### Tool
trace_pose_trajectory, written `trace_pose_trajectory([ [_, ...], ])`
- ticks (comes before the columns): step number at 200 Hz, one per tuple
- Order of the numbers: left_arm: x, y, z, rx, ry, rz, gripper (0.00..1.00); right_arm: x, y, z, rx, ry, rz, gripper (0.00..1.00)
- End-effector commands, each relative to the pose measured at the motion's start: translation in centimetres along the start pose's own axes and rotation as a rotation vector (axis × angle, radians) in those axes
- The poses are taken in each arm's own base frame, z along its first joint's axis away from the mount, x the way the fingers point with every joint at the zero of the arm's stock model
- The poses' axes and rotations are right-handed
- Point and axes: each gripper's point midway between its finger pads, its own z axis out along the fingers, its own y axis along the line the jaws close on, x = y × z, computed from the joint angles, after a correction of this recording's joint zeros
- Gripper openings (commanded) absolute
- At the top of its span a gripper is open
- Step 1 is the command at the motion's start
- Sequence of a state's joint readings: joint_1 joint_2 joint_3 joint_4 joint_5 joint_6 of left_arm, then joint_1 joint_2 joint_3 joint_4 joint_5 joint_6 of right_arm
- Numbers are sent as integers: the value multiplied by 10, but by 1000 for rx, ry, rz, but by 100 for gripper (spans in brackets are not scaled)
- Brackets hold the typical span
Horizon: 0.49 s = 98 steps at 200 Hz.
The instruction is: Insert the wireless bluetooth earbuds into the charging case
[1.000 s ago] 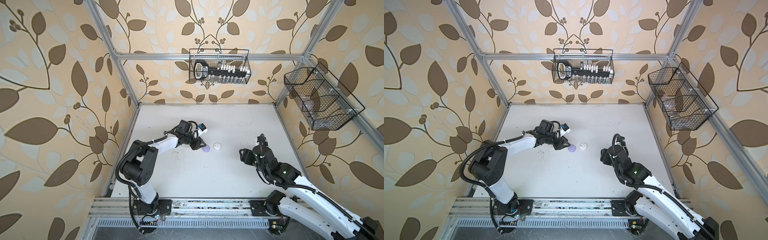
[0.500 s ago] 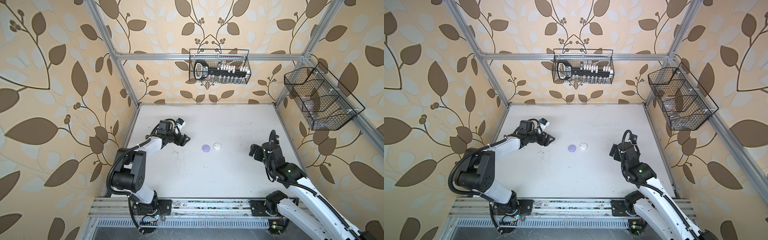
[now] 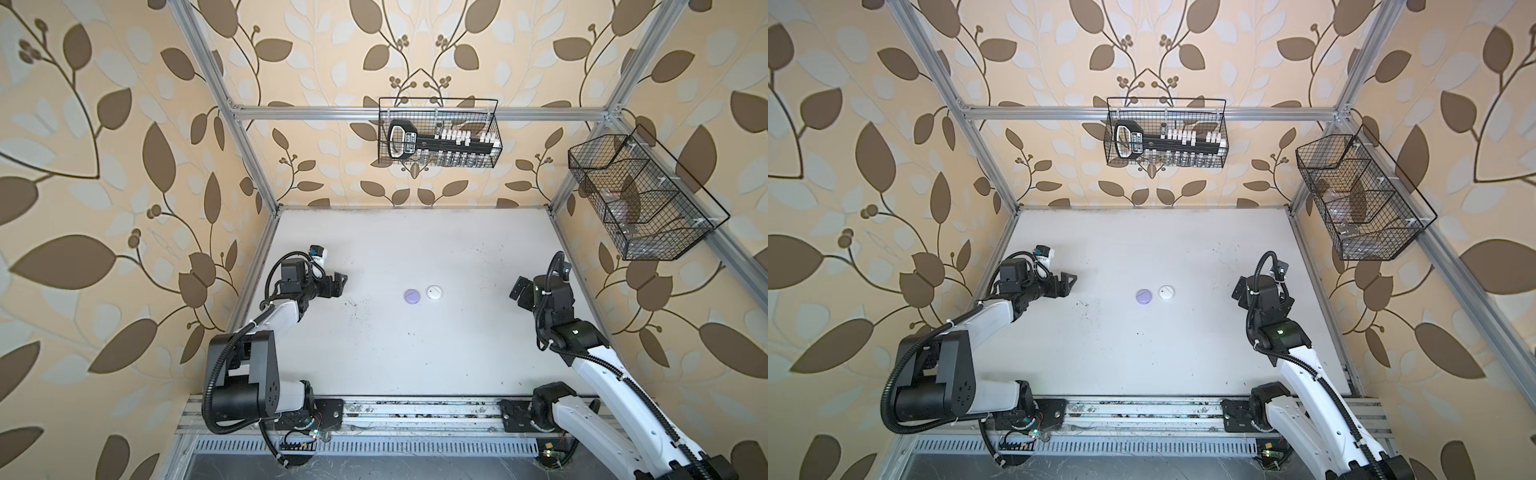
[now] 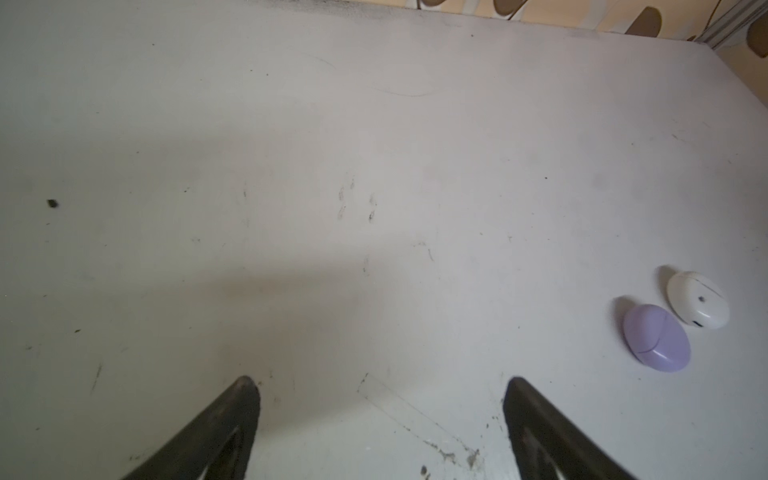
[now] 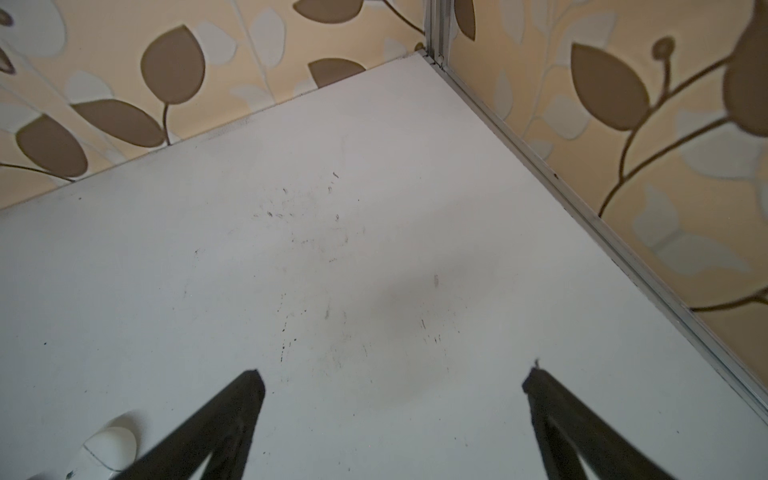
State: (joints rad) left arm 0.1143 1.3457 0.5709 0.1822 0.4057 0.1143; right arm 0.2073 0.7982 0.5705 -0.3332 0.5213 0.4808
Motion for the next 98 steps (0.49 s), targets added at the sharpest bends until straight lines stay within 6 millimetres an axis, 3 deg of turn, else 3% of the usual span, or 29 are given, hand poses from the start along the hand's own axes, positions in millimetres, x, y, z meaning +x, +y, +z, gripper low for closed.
trace_pose_trajectory([
  [1,-17,12,-7,-75,-127,26,97,-3,4,4,-28,-68,-27,100],
  [59,-15,16,-8,-92,-252,31,99,2,16,4,-133,-217,-74,100],
  [79,-4,17,-11,-104,-354,52,99,1,21,1,-150,-265,-118,100],
  [98,2,26,2,-122,-337,24,99,0,25,3,-153,-280,-153,100],
])
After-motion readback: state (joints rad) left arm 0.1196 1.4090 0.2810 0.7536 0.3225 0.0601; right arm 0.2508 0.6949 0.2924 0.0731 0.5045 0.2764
